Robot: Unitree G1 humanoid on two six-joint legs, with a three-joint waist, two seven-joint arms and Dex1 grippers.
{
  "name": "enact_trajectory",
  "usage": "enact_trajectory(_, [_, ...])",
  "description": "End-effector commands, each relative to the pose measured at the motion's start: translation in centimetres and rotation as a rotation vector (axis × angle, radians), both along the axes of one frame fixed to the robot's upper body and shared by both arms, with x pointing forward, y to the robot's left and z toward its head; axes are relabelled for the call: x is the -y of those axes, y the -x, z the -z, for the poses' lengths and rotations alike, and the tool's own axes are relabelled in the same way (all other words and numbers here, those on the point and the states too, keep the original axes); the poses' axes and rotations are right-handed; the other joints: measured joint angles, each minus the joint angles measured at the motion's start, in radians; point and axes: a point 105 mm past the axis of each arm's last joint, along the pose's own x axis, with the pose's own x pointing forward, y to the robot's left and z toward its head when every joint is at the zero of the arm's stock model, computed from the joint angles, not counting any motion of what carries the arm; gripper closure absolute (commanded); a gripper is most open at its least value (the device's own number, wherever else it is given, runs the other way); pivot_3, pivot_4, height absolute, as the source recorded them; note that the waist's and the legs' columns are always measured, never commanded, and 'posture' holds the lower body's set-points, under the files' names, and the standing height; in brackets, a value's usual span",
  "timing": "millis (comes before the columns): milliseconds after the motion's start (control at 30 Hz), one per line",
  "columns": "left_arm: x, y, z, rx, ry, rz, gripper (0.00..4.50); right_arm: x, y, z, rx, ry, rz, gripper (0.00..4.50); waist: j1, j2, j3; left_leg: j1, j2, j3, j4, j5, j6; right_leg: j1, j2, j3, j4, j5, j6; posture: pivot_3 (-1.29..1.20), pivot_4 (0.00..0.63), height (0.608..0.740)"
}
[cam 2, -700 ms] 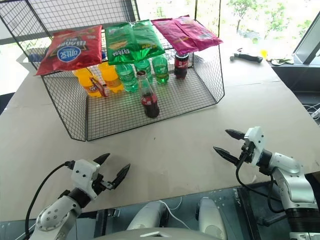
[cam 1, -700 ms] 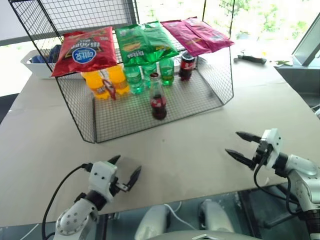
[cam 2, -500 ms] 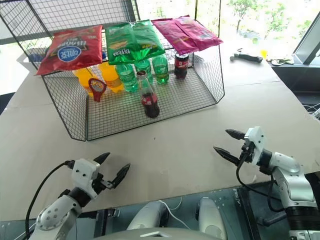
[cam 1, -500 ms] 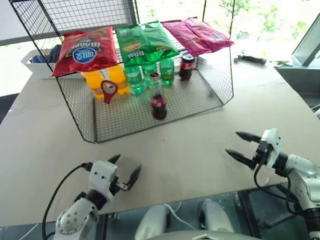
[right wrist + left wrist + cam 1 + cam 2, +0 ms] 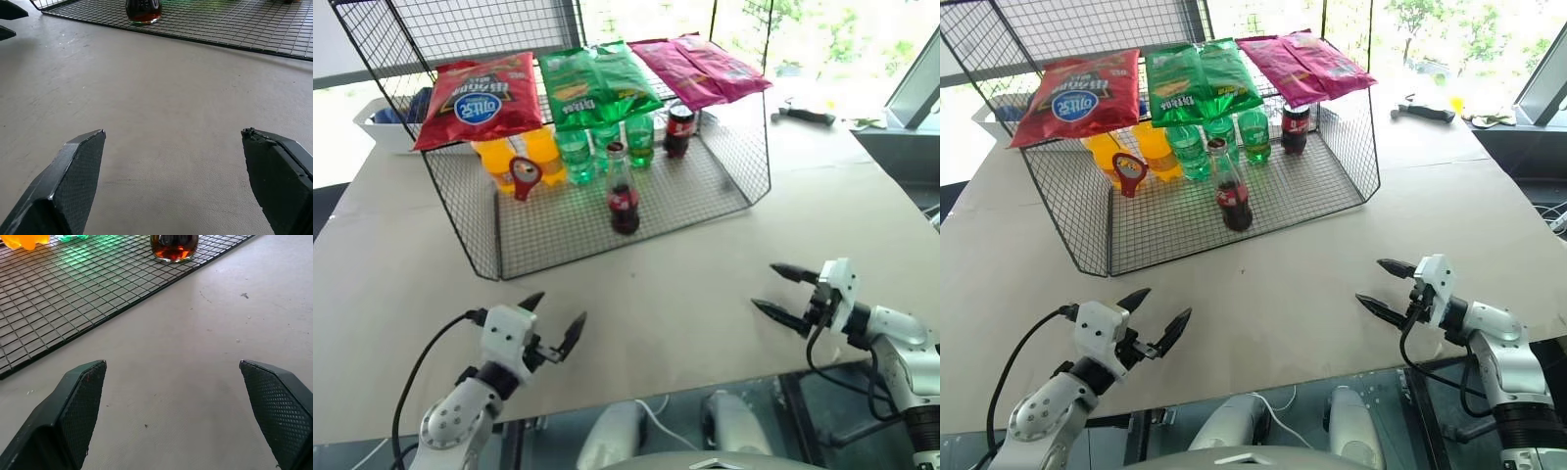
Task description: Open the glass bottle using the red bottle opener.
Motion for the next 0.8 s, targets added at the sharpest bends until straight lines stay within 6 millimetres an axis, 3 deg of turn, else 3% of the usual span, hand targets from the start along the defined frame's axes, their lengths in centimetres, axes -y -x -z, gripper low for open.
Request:
enact_trajectory(33, [0.0,-0.1,-1.1,0.043,0.0,-0.001,0.0,0.0,-0.1,-0.7,0.041,-0.004,-0.005,0.02,0.0,0.0,0.0,0.0,0.0,0.0,0.0,0.0,0.0,0.0,0.0,0.0,0.0,0.0,0.0,0.0,0.15,0.74])
enact_trajectory(167, [-0.8,-1.0,-2.0,0.077,0.043,-0.06,0.0,-1.1,-0.2,-1.7,0.073,-0.022,-0.037,0.02,0.001,0.0,0.0,0.0,0.0,0.0,0.0,0.0,0.0,0.0,0.0,0.0,0.0,0.0,0.0,0.0,0.15,0.74])
enact_trajectory(467, [-3.1,-6.1,-7.2,0.287,0.102,-0.231,0.0,-8.6,0.2,-8.0,0.187,-0.184,-0.207,0.02,0.001,0.0,0.0,0.0,0.0,-0.002,0.0,0.003,-0.005,0.0,0.0,-0.001,0.002,0.0,0.0,0.0,0.15,0.74])
enact_trajectory(600, [-3.9,-8.6,-10.5,0.411,0.076,-0.293,0.0,-11.3,0.6,-10.8,0.237,-0.248,-0.259,0.02,0.003,-0.001,0.0,-0.001,-0.002,-0.004,0.0,0.003,-0.005,-0.001,0.0,-0.002,0.002,0.0,0.0,0.0,0.15,0.74])
enact_trajectory(700, [-4.4,-9.9,-12.4,0.474,0.063,-0.327,0.0,-12.4,0.7,-12.4,0.278,-0.284,-0.271,0.02,0.001,-0.002,0.0,-0.002,-0.002,-0.006,0.0,0.003,-0.006,-0.003,0.0,-0.003,0.002,0.0,0.0,0.0,0.15,0.74])
enact_trajectory(800, [-4.6,-11.0,-13.0,0.486,0.062,-0.332,0.0,-13.1,0.9,-13.5,0.298,-0.304,-0.278,0.02,0.0,-0.001,0.0,-0.002,-0.003,-0.005,-0.001,0.003,-0.006,-0.003,0.0,-0.002,0.0,0.0,0.0,0.0,0.15,0.74])
